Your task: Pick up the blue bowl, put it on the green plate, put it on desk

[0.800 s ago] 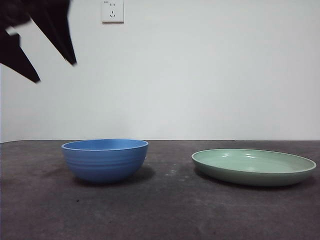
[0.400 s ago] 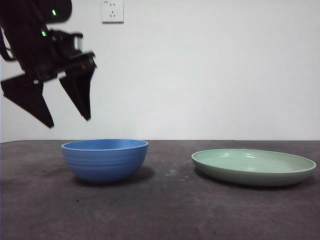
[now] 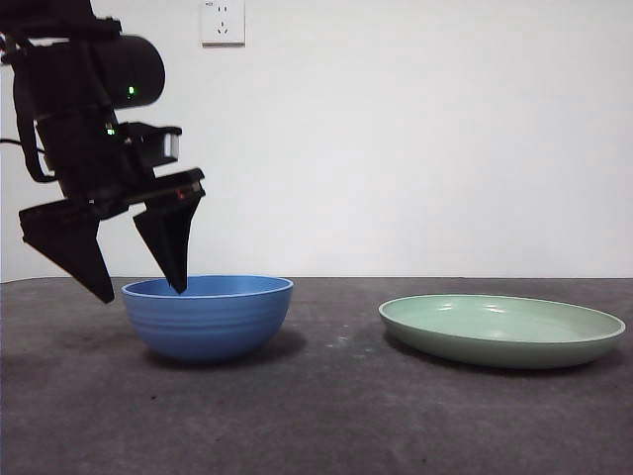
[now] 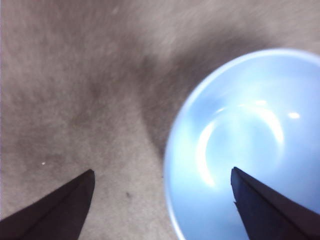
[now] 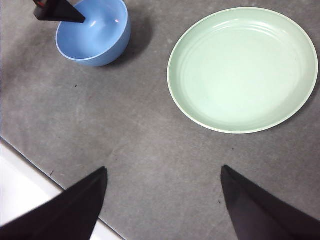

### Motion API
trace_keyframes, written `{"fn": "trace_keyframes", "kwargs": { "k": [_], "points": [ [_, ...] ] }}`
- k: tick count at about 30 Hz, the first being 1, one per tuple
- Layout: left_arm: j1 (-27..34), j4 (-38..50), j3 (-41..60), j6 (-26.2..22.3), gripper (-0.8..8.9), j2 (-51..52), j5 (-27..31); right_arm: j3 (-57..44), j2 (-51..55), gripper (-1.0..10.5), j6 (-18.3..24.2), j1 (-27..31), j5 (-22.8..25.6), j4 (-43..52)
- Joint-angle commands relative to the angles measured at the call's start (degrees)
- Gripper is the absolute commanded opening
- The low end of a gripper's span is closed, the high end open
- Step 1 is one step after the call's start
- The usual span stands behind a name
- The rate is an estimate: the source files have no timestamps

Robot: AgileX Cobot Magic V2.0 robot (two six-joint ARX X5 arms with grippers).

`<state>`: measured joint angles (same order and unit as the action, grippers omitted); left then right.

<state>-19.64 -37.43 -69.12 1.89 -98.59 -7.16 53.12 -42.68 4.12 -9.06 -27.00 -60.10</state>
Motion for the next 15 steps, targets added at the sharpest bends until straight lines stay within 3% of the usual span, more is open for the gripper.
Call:
{"fn": "trace_keyframes", "kwargs": {
  "k": [1, 5, 10, 15],
  "points": [
    [-0.28, 0.94, -1.38, 0.52, 4.25, -1.09, 0.33, 1.01, -0.31, 3.6, -0.48, -0.20, 0.02, 0.57],
    [-0.31, 1.03, -1.38, 0.74, 3.18, -1.09, 0.35, 1.01, -0.31, 3.6, -0.48, -0.20, 0.00, 0.94],
    [-0.31, -0.07, -1.38, 2.25, 2.92, -1.11, 0.35, 1.01, -0.28, 3.6, -0.48, -0.20, 0.00, 1.01],
    [-0.31, -0.48, -1.38, 2.27, 1.81, -1.11, 0.35, 1.01, -0.28, 3.6, -0.48, -0.20, 0.00, 1.01]
  ]
}}
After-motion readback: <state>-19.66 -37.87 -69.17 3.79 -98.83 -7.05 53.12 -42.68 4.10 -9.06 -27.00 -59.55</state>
